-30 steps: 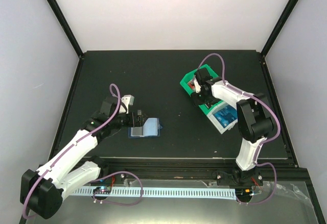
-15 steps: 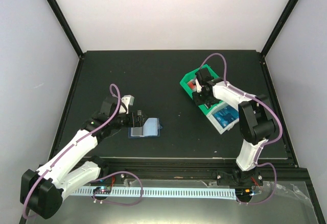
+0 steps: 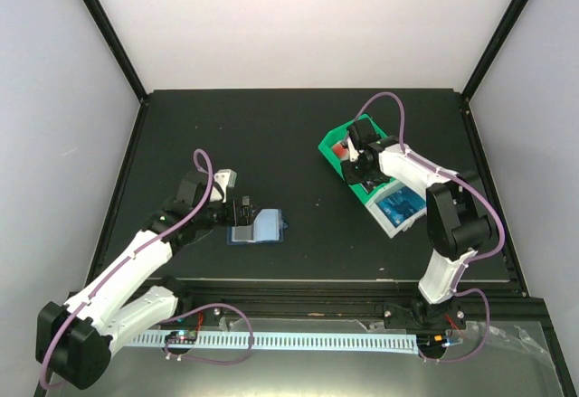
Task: Put the credit cards into the card holder
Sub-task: Pick up the credit card from the storage box.
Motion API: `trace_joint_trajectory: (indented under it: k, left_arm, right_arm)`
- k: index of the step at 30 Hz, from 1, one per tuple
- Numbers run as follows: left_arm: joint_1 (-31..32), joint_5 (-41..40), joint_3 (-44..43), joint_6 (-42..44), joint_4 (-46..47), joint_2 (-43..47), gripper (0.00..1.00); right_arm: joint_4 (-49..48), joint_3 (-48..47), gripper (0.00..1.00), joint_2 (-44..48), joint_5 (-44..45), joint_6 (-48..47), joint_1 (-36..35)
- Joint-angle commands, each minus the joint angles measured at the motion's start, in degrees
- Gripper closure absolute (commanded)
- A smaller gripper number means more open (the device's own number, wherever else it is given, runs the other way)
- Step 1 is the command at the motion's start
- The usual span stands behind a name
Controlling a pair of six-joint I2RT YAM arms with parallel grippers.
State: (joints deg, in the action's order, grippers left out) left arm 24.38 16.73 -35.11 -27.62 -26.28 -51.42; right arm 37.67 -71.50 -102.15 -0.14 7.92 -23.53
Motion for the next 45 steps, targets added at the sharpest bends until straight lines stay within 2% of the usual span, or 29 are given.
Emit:
trace_joint_trajectory:
  k: [1, 4, 15, 21, 25, 28, 32, 35, 40, 42, 45]
  left_arm:
    - [-0.3, -0.6, -0.8, 0.9, -0.8, 0.9, 0.01]
    - [-0.3, -0.6, -0.8, 0.9, -1.0, 1.1, 0.01]
    - [-0.3, -0.2, -0.8, 0.5, -0.8, 1.1, 0.01]
    - [-0.3, 0.4, -1.1, 0.1, -0.1, 1.2, 0.01]
    - [-0.3, 0.9, -1.3, 0.1, 0.7, 1.2, 0.01]
    - [-0.3, 1.4, -1.4, -0.1, 1.4, 1.3, 0.01]
    - [-0.3, 6.5, -1.2, 0.9, 4.2, 2.6, 0.01]
    - [-0.2, 12.8, -0.8, 0.8, 7.6, 4.7, 0.01]
    - [-0.2, 18.9, 0.2, -2.5, 12.8, 9.2, 0.01]
    - [-0.2, 19.3, 0.6, -5.5, 13.4, 10.3, 0.01]
    - [-0.3, 20.9, 1.2, -9.8, 14.5, 11.6, 0.01]
  right_arm:
    - [0.0, 0.2, 0.78, 1.4, 0.9, 0.8, 0.1]
    - [-0.1, 0.3, 0.83, 1.7, 1.1, 1.0, 0.2]
    - [-0.1, 0.5, 0.88, 3.7, 2.9, 1.7, 0.2]
    - [-0.3, 0.2, 0.98, 5.8, 10.2, 2.1, 0.2]
    - [-1.6, 0.4, 0.99, 9.4, 12.5, 1.0, 0.2]
    - [-1.1, -0.3, 0.99, 12.3, 11.1, 1.1, 0.2]
    - [-0.8, -0.5, 0.99, 17.1, 3.1, 2.6, 0.2]
    - [-3.4, 1.0, 0.99, 20.7, -10.2, 5.7, 0.1]
    - [-24.7, 10.1, 0.99, 26.3, -35.6, 18.5, -5.1]
    - [-35.3, 13.1, 0.99, 27.1, -41.0, 24.8, -9.1]
    - [-46.4, 14.7, 0.99, 26.2, -43.9, 31.7, -15.1]
